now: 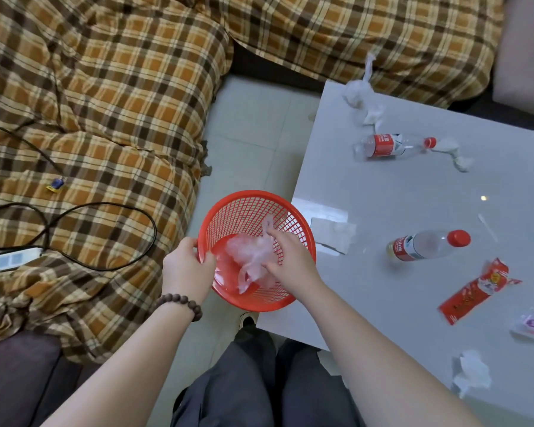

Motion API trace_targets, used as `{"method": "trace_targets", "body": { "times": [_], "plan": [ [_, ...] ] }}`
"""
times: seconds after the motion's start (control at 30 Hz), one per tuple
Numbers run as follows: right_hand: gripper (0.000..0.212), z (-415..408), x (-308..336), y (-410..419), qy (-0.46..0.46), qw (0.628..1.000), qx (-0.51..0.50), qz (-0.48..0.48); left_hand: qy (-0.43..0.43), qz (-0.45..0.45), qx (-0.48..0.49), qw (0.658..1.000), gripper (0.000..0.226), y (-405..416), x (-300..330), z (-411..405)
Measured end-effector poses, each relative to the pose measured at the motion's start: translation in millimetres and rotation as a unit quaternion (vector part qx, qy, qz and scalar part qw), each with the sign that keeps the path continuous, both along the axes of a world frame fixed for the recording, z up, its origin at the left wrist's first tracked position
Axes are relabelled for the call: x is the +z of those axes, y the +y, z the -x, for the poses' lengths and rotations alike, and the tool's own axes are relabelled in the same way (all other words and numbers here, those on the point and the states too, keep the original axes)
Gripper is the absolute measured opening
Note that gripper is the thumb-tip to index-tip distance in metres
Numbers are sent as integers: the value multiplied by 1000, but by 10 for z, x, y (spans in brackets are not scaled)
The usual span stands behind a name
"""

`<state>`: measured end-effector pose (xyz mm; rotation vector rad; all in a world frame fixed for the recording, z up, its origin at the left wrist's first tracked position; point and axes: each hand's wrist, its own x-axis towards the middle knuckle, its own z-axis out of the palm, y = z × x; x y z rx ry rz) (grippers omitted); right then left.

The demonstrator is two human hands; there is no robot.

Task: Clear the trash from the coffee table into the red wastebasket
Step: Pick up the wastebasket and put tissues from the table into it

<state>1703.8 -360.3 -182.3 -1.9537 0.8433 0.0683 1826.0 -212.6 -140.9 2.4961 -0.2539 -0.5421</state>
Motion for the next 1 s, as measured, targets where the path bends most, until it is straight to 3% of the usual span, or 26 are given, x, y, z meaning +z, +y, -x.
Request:
{"method": "trace_targets", "body": {
  "times": [0.2, 0.33, 0.43, 0.57, 0.73, 0.87, 1.0],
  "plan": [
    [46, 276, -83, -384, -44, 993, -100, 43, -12, -5, 11, 1000, 1, -79, 64, -8],
    [45, 617, -455, -773, 63, 989, -129, 45, -29, -20, 36, 999, 6, -106, 89, -31],
    [49, 774, -826, -1008, 150, 982, -104, 44, -47, -29, 46, 997, 7, -143, 85, 10],
    [56, 687, -1222, -1240, 182, 978, -15, 100, -67, -41, 70, 994, 9, -170, 30, 90],
    [59, 590, -1578, -1353, 250, 947, 88, 180, -75, -50, 84, 992, 10, -228, -58, 177],
    [49, 700, -1644, -1315, 211, 945, 65, 242, -76, -56, 86, 992, 9, -308, -76, 263],
    [32, 782, -1522, -1353, 165, 975, -51, 138, -73, -62, 84, 992, 8, -357, -38, 309]
  ]
}}
